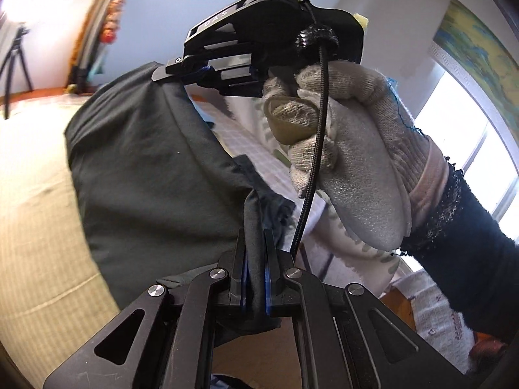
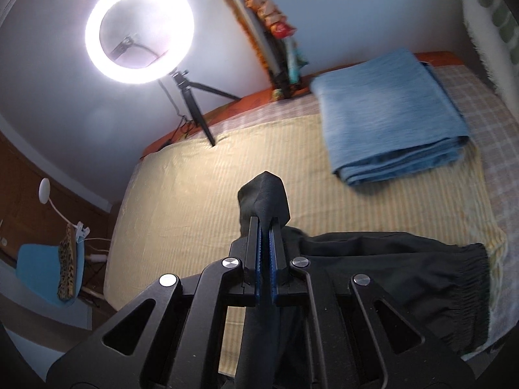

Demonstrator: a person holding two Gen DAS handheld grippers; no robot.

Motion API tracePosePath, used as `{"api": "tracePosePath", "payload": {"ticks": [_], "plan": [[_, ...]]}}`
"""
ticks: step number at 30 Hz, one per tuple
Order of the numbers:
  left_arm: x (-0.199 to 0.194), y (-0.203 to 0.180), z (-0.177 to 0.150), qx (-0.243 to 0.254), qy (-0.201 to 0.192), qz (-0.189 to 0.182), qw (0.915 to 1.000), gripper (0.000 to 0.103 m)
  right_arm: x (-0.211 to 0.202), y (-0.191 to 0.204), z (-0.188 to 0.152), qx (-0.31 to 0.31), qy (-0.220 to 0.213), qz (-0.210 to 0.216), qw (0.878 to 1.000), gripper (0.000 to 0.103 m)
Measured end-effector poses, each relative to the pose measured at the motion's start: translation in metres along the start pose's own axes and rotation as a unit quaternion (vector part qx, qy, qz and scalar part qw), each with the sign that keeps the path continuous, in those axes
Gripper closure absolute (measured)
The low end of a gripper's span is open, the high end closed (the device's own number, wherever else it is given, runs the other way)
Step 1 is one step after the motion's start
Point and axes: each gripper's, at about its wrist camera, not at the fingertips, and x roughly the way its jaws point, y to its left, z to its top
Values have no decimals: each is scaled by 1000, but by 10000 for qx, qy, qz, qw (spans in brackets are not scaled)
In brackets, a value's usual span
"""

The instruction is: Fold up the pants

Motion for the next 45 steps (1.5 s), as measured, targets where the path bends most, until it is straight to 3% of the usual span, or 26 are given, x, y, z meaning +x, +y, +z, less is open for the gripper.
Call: {"api": "tracePosePath", "payload": {"ticks": [15, 31, 35, 39, 45], "plan": [[86, -39, 21, 379, 466, -589, 9965, 98, -42, -113, -4, 394, -124, -822, 9958, 98], [134, -70, 17, 682, 807, -745, 9916, 102, -37, -177, 1, 388, 89, -1335, 9902, 98], [129, -69, 14, 628, 905, -676, 9916, 102, -26, -183, 2, 318, 144, -1442, 9889, 98], [106, -62, 14, 578, 886, -515, 9931, 95, -16, -186, 7, 278, 149, -1505, 9881, 98], [49, -31, 13, 451, 637, 71, 9969, 94, -3, -189, 8, 32, 248, -1706, 9850, 98]]}}
